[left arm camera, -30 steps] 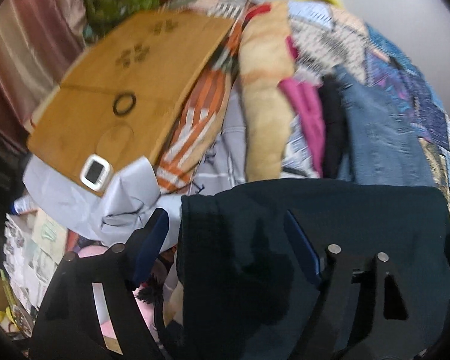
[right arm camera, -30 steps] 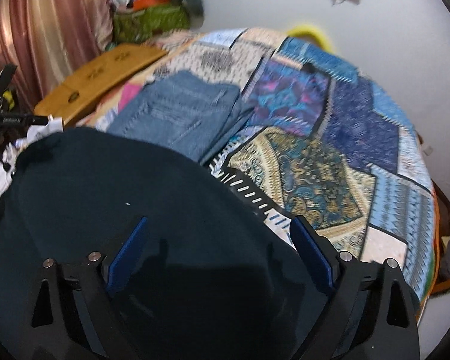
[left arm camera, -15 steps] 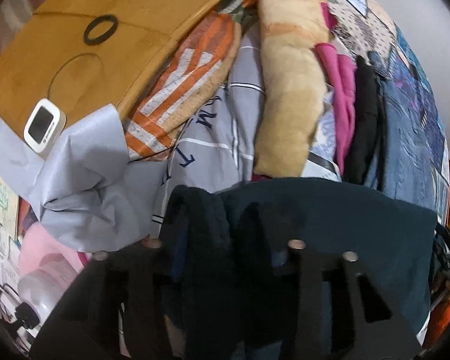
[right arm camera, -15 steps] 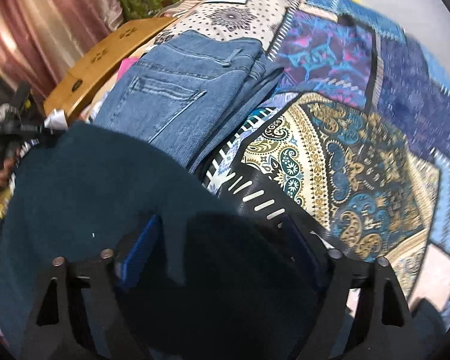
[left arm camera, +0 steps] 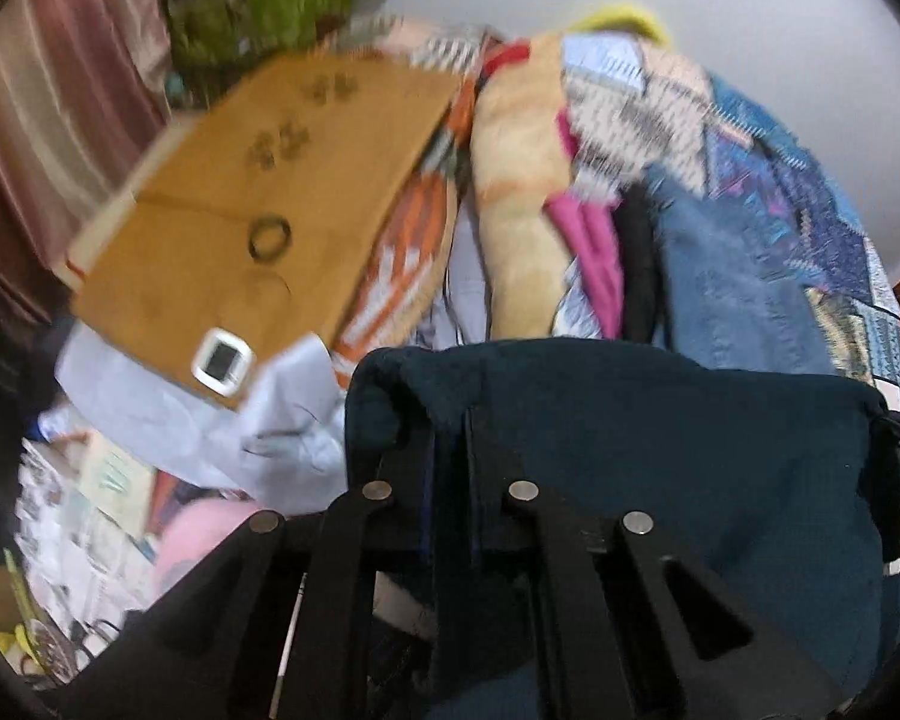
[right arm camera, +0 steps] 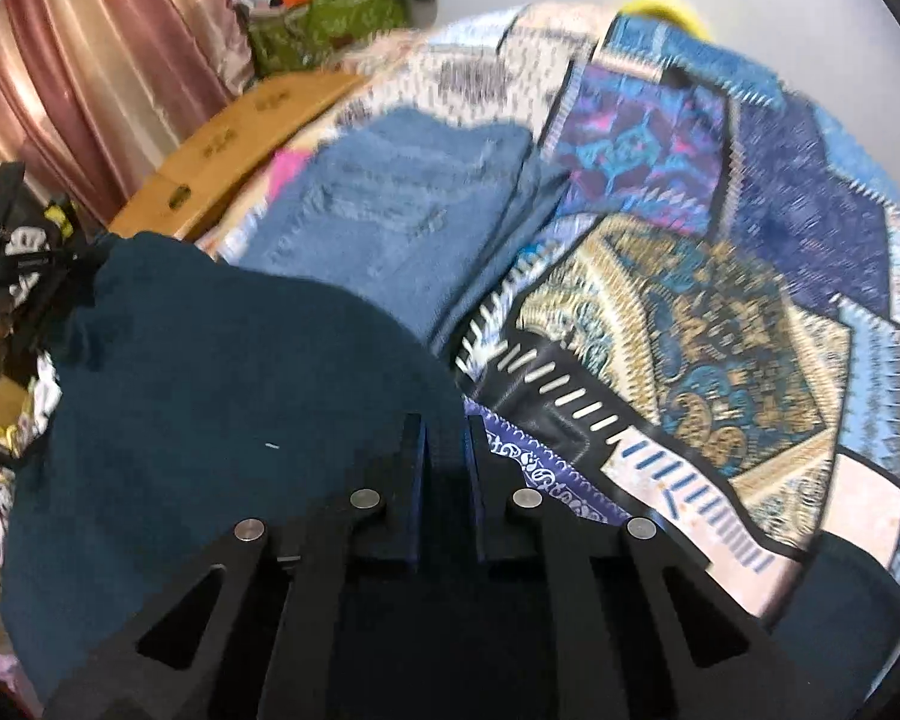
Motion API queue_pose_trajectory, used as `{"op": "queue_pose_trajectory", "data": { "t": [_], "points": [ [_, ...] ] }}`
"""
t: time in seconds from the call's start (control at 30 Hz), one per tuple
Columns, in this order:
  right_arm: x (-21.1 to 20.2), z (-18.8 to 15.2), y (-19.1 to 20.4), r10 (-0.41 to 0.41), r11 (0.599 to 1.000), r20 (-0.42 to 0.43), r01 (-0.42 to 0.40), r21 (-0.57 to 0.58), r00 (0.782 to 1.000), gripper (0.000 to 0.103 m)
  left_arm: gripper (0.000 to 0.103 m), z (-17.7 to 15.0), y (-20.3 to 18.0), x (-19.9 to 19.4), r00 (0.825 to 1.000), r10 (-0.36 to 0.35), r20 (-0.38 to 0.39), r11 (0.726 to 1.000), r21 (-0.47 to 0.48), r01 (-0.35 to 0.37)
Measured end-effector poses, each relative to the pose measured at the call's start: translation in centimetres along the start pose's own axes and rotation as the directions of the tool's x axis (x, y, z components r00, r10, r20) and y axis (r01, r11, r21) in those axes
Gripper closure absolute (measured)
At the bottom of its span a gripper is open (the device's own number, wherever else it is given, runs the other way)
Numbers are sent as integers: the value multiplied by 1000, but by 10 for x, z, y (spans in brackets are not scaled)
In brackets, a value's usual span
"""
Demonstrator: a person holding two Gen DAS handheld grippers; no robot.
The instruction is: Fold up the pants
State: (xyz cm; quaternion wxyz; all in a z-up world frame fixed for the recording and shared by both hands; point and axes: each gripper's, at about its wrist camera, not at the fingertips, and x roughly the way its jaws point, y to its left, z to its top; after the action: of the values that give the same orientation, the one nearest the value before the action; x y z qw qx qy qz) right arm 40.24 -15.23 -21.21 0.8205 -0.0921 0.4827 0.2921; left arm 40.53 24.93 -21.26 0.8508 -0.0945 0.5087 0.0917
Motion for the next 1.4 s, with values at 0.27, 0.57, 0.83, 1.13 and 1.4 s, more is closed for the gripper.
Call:
{"op": "queue_pose_trajectory", "data": {
  "t": [0.27,0.57,0.83,1.13,1.4],
  "points": [
    [-77,-29,47,-19,999,119,24,-38,993,93,96,-29,-11,-83,989,18,146,998,54,-26],
    [-133,-84,90,-13,998,192,23,-53,981,93,96,-89,-3,-145,973,34,228,998,44,-45],
    [-141,-130,118,-7,999,196,16,-43,981,93,96,-137,18,-152,982,24,189,1000,-10,-23],
    [-125,-182,141,-21,999,164,27,-36,986,93,95,-202,30,-125,995,29,95,999,-40,-25],
    [-122,-206,144,-6,1000,178,1,28,984,91,93,-242,27,-111,998,65,21,998,-10,-64]
  ]
}}
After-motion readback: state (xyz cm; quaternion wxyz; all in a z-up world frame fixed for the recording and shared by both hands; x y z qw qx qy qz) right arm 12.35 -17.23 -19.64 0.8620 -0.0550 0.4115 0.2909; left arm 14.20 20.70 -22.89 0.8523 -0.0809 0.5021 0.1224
